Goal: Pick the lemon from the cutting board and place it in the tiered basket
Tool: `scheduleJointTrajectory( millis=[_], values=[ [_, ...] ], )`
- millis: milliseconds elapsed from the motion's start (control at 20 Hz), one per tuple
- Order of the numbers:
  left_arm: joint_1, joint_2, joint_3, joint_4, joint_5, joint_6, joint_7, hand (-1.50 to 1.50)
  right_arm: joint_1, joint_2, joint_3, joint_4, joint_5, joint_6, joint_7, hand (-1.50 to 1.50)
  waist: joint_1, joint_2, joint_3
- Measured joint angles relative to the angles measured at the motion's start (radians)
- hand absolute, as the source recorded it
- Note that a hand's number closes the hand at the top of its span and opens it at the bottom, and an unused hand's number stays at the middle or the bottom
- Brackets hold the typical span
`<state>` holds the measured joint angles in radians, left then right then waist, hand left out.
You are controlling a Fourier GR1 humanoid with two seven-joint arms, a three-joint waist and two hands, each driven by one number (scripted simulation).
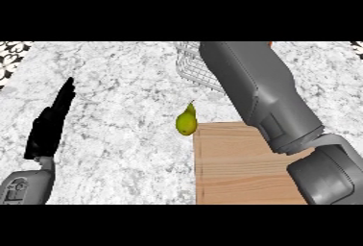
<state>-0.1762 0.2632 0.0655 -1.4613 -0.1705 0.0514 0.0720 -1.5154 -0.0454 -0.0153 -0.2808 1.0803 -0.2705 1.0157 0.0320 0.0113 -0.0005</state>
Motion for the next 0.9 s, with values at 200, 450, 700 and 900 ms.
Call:
scheduleJointTrajectory(
  millis=[200, 450, 700, 900],
  values=[
    [0.009, -0.002, 0.002, 0.002, -0.006, 0.002, -0.006, 0.0, 0.049, 0.008, -0.025, -0.029, -0.014, -0.079, -0.018, -1.5, -0.005, -0.003, 0.0],
    [0.013, 0.006, 0.017, 0.006, 0.003, -0.007, -0.014, 0.0, 0.087, 0.014, -0.032, -0.084, 0.003, -0.209, -0.021, -1.5, -0.009, -0.004, 0.0],
    [0.002, 0.004, 0.025, 0.019, -0.002, 0.0, -0.008, 0.0, 0.067, 0.001, -0.019, -0.167, 0.048, -0.259, 0.0, -1.5, -0.024, -0.011, 0.0],
    [0.034, 0.003, 0.03, 0.012, -0.003, 0.001, -0.02, 0.0, 0.068, -0.018, -0.022, -0.247, 0.08, -0.247, 0.04, -1.5, -0.039, -0.02, 0.0]
  ],
)
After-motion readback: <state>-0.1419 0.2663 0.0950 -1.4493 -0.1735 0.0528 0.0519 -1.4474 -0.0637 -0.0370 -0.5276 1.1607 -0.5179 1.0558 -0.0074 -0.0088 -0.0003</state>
